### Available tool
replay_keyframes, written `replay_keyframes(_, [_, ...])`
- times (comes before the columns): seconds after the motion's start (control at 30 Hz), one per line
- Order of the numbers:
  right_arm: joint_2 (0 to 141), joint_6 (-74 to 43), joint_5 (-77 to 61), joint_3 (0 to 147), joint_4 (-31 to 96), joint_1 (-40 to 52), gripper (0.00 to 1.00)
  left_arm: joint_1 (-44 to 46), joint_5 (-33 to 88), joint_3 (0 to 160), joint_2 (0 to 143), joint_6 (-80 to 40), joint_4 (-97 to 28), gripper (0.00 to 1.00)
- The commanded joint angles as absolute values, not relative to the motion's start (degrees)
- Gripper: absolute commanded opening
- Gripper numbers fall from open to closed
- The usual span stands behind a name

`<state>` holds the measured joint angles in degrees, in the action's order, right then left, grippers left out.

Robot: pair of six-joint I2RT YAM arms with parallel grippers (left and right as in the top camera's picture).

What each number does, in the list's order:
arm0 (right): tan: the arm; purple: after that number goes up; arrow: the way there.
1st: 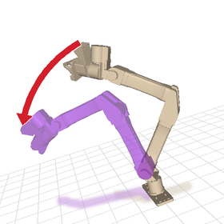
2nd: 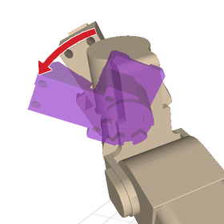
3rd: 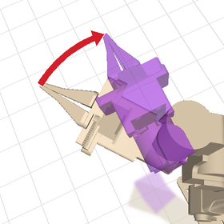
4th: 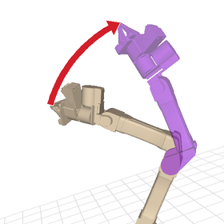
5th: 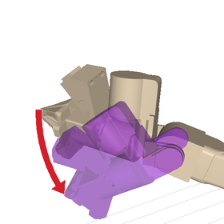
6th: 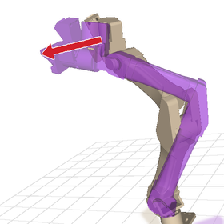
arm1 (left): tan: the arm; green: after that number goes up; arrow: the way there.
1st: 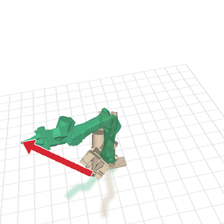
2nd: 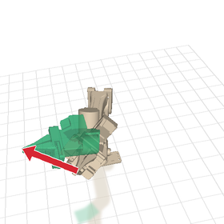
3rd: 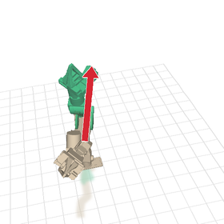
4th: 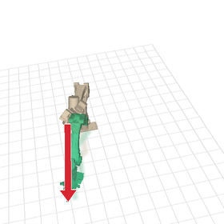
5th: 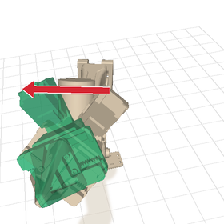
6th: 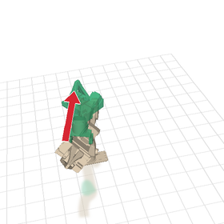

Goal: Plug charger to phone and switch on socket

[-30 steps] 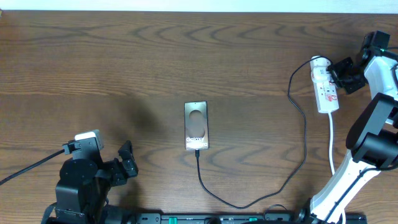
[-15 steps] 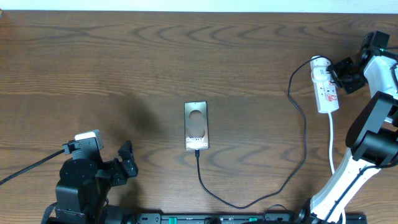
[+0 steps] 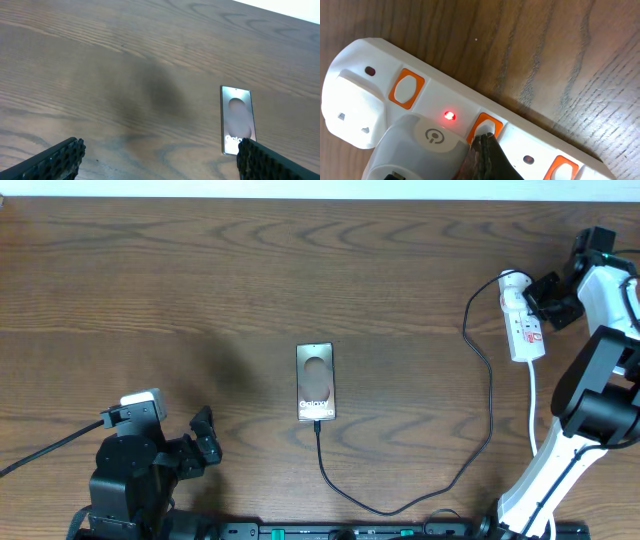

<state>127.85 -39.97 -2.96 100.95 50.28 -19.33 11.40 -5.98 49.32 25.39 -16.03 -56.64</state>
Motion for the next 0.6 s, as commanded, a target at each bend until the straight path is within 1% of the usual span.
replay_keyframes(0.0, [130.1, -38.9, -0.2, 100.0, 53.1, -17.1, 0.01, 11.3, -6.7, 49.6, 25.4, -15.2, -56.8, 0.99])
replay_keyframes(0.27, [123.1, -38.9, 12.4, 100.0, 58.8, -17.3, 0.01, 11.3, -6.7, 49.6, 25.4, -15.3, -56.8, 0.99])
replay_keyframes(0.37, [117.6, -38.9, 14.7, 100.0, 60.5, -17.3, 0.01, 11.3, -6.7, 49.6, 25.4, -15.2, -56.8, 0.99])
replay_keyframes(0.57, [103.5, -38.2, 14.7, 100.0, 64.0, -17.1, 0.01, 11.3, -6.7, 49.6, 25.4, -15.3, -56.8, 0.99])
